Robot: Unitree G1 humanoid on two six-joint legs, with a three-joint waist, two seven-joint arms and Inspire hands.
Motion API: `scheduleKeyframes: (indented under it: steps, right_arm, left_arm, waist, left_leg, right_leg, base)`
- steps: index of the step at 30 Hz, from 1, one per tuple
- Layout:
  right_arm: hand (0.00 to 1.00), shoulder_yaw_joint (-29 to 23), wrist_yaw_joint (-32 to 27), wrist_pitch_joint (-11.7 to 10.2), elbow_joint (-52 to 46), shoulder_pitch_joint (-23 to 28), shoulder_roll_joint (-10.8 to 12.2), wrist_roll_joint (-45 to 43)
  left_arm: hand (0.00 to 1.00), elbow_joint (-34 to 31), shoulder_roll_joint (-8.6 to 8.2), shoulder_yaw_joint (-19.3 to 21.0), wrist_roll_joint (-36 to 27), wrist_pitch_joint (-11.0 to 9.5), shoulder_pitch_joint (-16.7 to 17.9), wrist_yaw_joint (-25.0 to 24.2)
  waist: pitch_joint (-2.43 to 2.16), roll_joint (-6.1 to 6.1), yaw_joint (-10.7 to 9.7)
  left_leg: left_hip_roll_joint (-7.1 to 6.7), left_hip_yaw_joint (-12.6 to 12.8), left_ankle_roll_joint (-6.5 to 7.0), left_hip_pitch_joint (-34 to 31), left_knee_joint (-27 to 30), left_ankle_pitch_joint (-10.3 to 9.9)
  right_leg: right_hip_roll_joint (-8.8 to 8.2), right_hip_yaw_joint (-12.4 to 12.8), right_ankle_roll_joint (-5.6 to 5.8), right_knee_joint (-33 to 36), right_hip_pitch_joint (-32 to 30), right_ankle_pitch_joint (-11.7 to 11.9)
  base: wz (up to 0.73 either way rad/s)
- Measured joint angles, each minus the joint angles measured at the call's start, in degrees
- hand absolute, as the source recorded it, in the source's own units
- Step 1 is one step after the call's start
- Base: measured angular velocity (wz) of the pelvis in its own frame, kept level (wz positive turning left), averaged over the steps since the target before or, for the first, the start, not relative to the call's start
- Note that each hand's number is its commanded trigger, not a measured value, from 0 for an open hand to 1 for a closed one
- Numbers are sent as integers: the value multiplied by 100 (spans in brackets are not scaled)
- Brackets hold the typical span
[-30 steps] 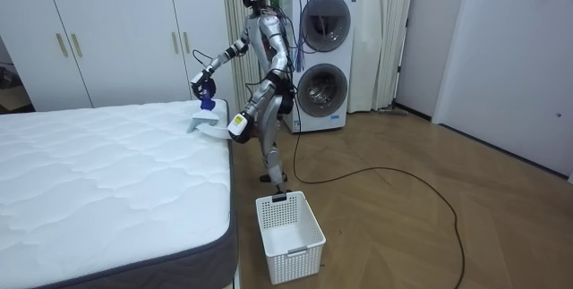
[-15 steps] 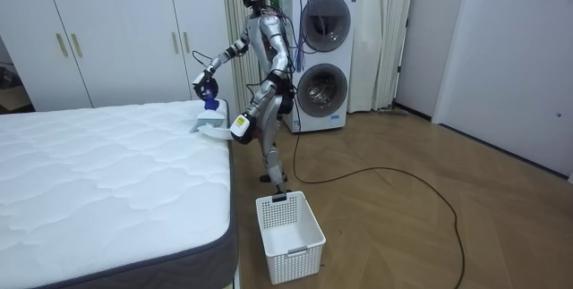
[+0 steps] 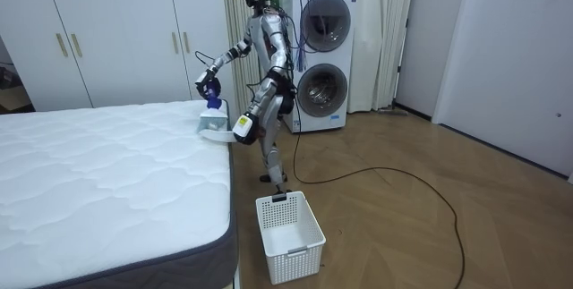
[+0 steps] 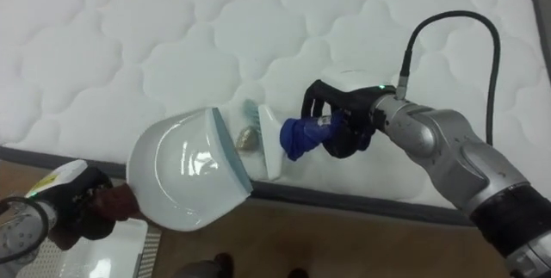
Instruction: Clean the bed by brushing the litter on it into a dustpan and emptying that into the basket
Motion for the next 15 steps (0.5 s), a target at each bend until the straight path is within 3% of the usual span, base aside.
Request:
scheduleKeyframes:
  steps: [8,15]
  right_arm:
    - [100,-99,131,-2,-222,-48,16,160]
    - [100,-470,312,-41,-380,-53,274,796]
  left_arm:
    - [100,187,4,178,-141,-90,-34,-149]
    - [100,180,0,261,-84,-123,-20,-239]
  waist:
    - [-2,0,-15]
    - [-4,-4,-23]
  left_leg:
    - [17,92,-31,-124,3,8]
    - [17,46,-38,-190,91,12]
  right_leg:
    - [-10,104,-38,115,-236,-16]
    - [-25,75,-57,179,-267,-29]
  base:
    - [-6]
    - [3]
